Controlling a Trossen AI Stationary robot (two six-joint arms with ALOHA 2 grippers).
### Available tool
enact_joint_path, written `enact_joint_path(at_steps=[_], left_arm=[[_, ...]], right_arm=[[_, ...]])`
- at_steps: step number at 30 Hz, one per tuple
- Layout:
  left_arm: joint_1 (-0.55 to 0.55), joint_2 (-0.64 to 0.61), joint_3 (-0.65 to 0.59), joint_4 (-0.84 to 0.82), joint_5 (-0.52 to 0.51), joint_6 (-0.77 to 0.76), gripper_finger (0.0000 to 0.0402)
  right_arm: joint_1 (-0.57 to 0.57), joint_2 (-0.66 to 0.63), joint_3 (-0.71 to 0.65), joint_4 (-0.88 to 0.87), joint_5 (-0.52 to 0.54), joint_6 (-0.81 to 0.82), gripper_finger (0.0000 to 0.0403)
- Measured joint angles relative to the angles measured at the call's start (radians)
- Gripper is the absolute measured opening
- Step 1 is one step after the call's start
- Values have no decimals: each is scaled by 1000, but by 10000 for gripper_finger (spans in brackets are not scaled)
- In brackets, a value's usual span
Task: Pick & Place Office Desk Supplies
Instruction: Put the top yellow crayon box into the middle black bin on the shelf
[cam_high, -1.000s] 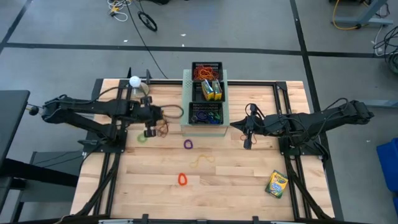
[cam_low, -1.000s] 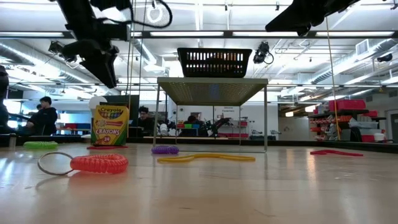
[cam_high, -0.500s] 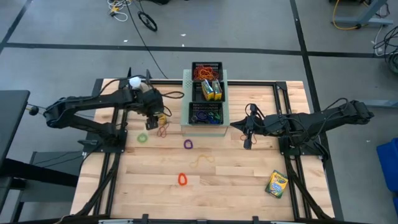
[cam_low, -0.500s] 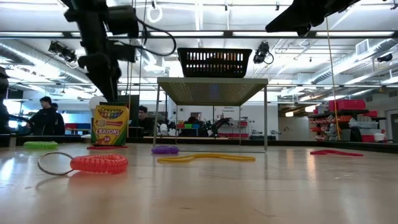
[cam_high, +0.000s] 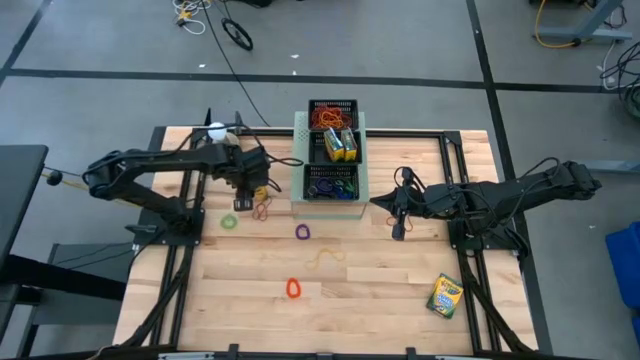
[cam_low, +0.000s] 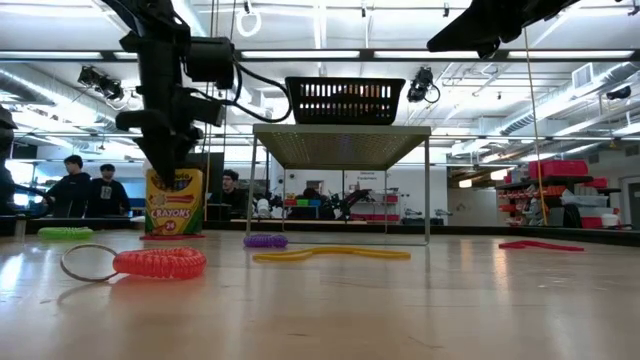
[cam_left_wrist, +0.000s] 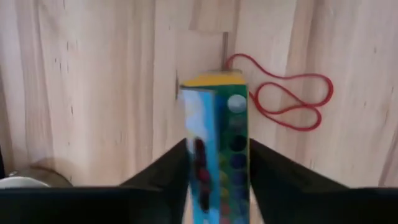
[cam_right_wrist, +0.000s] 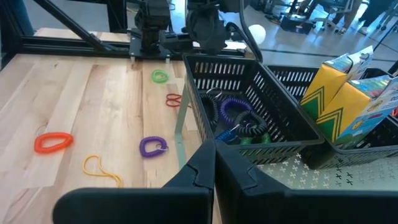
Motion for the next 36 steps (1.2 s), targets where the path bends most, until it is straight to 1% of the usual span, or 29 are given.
enact_joint_path(at_steps=[3, 5, 8, 11, 14, 17, 20, 22, 24, 26, 29, 33, 36], left_arm=[[-11, -17, 2, -26, -4, 28, 103], [-24, -28, 14, -60, -4, 37, 80], [-57, -60, 51, -116, -4, 36, 80], [-126, -92, 99, -188, 0, 36, 80], [-243, -119, 148, -215, 23, 51, 91], [-395, -118, 167, -199, 40, 82, 96], [-541, -79, 169, -149, 22, 121, 98], [-622, -33, 168, -109, -12, 158, 99], [-690, 16, 168, -55, -61, 212, 99], [-736, 70, 168, -10, -108, 287, 97], [-769, 143, 173, 30, -132, 386, 94], [-766, 224, 206, 28, -167, 447, 93], [-757, 260, 238, 30, -168, 485, 93]], right_arm=[[0, 0, 0, -1, -3, 0, 6], [0, 0, 0, -1, -4, 0, 6], [0, 0, 0, -1, -5, 0, 6], [0, 0, 0, -2, -5, 0, 6], [0, 0, 0, -2, -8, 1, 6], [0, 0, 0, -2, -8, 1, 6], [0, 0, 0, -2, -8, 4, 6], [0, 0, 0, -2, -8, 4, 6], [0, 0, 0, -1, -8, 4, 6], [0, 0, 0, 0, -8, 4, 6], [0, 0, 0, 0, -8, 5, 6], [0, 0, 0, -2, -15, 9, 6], [0, 0, 0, -3, -19, 11, 6]])
